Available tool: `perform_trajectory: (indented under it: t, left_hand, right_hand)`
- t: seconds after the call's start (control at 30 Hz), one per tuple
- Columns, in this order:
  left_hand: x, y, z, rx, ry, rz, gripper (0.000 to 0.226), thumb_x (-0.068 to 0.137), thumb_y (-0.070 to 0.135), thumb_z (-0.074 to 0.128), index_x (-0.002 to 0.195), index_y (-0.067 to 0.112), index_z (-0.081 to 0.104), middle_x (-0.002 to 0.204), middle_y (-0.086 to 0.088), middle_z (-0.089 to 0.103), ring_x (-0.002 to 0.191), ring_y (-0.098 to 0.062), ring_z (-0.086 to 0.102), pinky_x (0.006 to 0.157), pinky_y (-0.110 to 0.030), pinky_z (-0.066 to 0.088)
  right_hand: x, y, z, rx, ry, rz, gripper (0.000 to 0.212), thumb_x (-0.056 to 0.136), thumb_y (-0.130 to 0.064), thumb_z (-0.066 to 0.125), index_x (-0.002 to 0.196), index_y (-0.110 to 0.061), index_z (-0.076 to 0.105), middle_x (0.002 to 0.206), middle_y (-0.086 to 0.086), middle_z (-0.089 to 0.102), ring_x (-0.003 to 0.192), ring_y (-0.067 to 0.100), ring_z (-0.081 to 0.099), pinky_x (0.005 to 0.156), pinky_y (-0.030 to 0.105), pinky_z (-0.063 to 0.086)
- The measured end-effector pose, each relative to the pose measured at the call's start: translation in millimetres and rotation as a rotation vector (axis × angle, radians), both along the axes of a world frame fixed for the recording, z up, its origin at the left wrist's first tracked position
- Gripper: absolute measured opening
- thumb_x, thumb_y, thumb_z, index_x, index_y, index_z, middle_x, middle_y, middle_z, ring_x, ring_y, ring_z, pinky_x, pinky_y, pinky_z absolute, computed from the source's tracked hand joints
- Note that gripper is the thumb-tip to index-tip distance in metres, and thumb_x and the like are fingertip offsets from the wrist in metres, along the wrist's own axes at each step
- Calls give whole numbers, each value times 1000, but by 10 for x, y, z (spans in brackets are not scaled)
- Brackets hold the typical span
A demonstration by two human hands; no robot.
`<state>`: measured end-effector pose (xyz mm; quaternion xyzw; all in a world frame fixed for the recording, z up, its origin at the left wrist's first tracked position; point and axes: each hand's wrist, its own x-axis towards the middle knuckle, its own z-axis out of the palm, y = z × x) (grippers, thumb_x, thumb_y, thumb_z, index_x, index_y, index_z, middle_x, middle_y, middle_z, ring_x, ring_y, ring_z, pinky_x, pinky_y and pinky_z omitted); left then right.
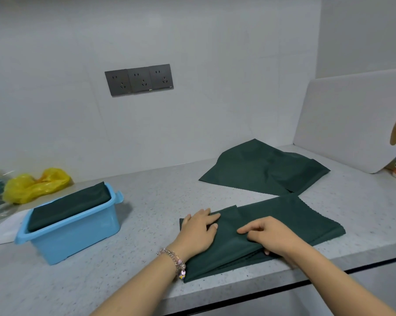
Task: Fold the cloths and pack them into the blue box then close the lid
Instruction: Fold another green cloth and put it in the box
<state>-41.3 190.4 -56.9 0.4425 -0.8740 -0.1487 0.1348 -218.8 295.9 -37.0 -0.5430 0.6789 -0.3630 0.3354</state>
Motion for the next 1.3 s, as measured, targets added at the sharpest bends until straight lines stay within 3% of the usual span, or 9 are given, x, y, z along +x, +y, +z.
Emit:
perform_trajectory:
  t: [0.2, 0.33, 0.43, 0.57, 0.77, 0.9, 1.03, 1.17, 1.3]
  left_hand:
    - [18, -3, -36, -31, -138, -20, 44, 101, 39, 27, 145, 38, 29, 156, 7, 19, 144, -12, 11, 117, -38, 0]
    - [100, 5, 134, -142, -231, -13, 42, 98, 42, 33, 136, 34, 47, 136, 3, 45, 128, -18, 37, 106, -37, 29]
    - [259, 35, 327, -188, -220, 36, 31, 93, 35, 41, 88, 26, 70, 89, -2, 58, 87, -21, 53, 76, -32, 46]
    - [566, 69, 438, -145, -228, 141, 43, 83, 32, 51, 47, 15, 35, 46, 0, 35, 50, -20, 37, 45, -26, 27]
    - [812, 149, 503, -41, -203, 207, 46, 81, 27, 56, 45, 13, 32, 46, 0, 33, 45, -17, 32, 44, -25, 25]
    - [751, 117, 562, 1, 14, 279, 20, 82, 12, 48, 66, 14, 60, 66, -5, 55, 60, -23, 49, 57, -27, 44]
    - [505, 9, 518, 215, 377, 371, 19, 84, 2, 40, 74, 15, 50, 73, -5, 52, 68, -19, 46, 62, -25, 41]
    - [423, -73, 378, 196, 370, 461, 25, 80, -3, 38, 64, 16, 35, 68, -2, 45, 61, -19, 41, 53, -22, 34]
    - [445, -81, 249, 145, 375, 527, 10, 84, 3, 44, 93, 7, 46, 86, -2, 49, 66, -10, 43, 51, -21, 34]
  right_hand:
    - [9, -2, 280, 190, 161, 197, 29, 85, -51, 54, 71, -33, 72, 74, -13, 67, 49, 11, 53, 50, 14, 41]
    - [138, -57, 284, 210, 495, 262, 39, 84, -41, 58, 122, -33, 59, 124, -11, 59, 110, 13, 57, 92, 23, 46]
    - [273, -126, 232, 158, 749, 236, 51, 87, -21, 48, 135, -40, 44, 130, -5, 44, 120, 19, 42, 100, 29, 36]
    - [450, -299, 100, 18, 875, 233, 63, 84, -5, 36, 128, -50, 46, 133, -7, 42, 121, 20, 33, 106, 34, 16]
    - [539, -536, -26, -231, 764, 193, 56, 84, -4, 43, 107, -50, 63, 139, -10, 32, 129, 16, 23, 95, 22, 12]
    - [521, -620, 130, -255, 356, -53, 36, 83, -2, 48, 102, -24, 69, 93, -5, 62, 84, 7, 54, 65, 1, 33]
    - [549, -695, 243, -65, 74, -203, 22, 83, -5, 43, 76, -16, 61, 60, 0, 63, 52, 17, 59, 52, 22, 50]
    - [552, -785, 191, -6, 1, -227, 25, 85, -6, 43, 65, -15, 53, 60, 3, 62, 54, 21, 61, 63, 31, 55]
    - [512, -812, 27, -24, 24, -275, 25, 79, -4, 40, 61, -16, 50, 60, 2, 63, 53, 15, 60, 66, 28, 53]
